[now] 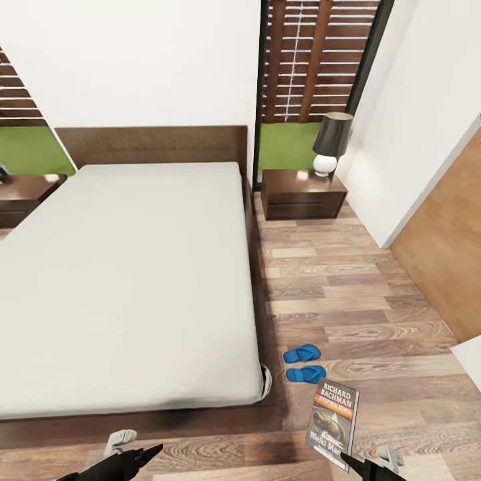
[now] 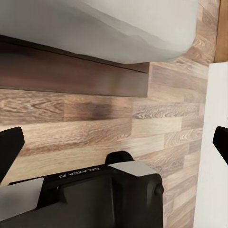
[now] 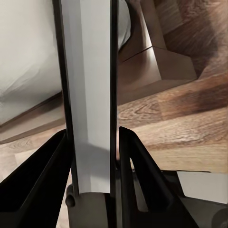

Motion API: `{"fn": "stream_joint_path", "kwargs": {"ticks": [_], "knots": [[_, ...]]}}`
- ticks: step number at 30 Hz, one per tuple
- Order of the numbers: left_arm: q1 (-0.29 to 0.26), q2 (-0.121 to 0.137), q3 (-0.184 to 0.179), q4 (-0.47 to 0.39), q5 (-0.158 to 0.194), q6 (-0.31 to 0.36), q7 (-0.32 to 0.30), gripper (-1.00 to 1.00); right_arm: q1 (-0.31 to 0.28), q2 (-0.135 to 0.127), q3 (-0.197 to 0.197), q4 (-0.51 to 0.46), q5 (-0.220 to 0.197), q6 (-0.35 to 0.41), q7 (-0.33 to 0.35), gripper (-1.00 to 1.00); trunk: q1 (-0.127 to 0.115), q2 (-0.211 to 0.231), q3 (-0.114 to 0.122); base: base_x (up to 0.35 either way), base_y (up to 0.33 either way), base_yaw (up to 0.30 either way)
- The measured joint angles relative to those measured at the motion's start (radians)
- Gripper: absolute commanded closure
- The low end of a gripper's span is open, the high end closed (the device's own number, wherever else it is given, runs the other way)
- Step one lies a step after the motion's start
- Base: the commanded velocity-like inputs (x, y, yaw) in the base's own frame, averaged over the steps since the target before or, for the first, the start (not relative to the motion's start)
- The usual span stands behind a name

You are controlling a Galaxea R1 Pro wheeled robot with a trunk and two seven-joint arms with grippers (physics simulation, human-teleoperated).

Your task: In the bedroom, move the book from the bed onto either nightstand, and place the two sandals side by side next to the bed.

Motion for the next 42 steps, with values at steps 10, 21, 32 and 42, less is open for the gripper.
{"fn": "stream_joint_path", "kwargs": {"ticks": [10,21,32,42], "knots": [[0.000,0.000,0.000,0.000,0.000,-0.001,0.001,-1.00,0.000,0.000,0.000,0.000,0.000,0.000,-0.001,1.00,0.000,0.000,0.016,0.000,0.000,0.000],[0.000,0.000,0.000,0.001,0.000,0.002,-0.002,-1.00,0.000,0.000,0.000,0.000,0.000,-0.001,-0.005,1.00,0.000,0.000,0.034,0.000,0.000,0.000],[0.000,0.000,0.000,0.002,0.001,0.002,-0.002,-1.00,0.000,0.000,0.000,0.000,0.000,-0.002,-0.005,1.00,0.000,0.000,0.052,0.000,0.000,0.000],[0.000,0.000,-0.001,0.002,0.002,0.002,-0.002,-1.00,0.000,0.000,0.000,0.000,0.000,-0.002,-0.006,1.00,0.000,0.000,0.069,0.000,0.000,0.000]]}}
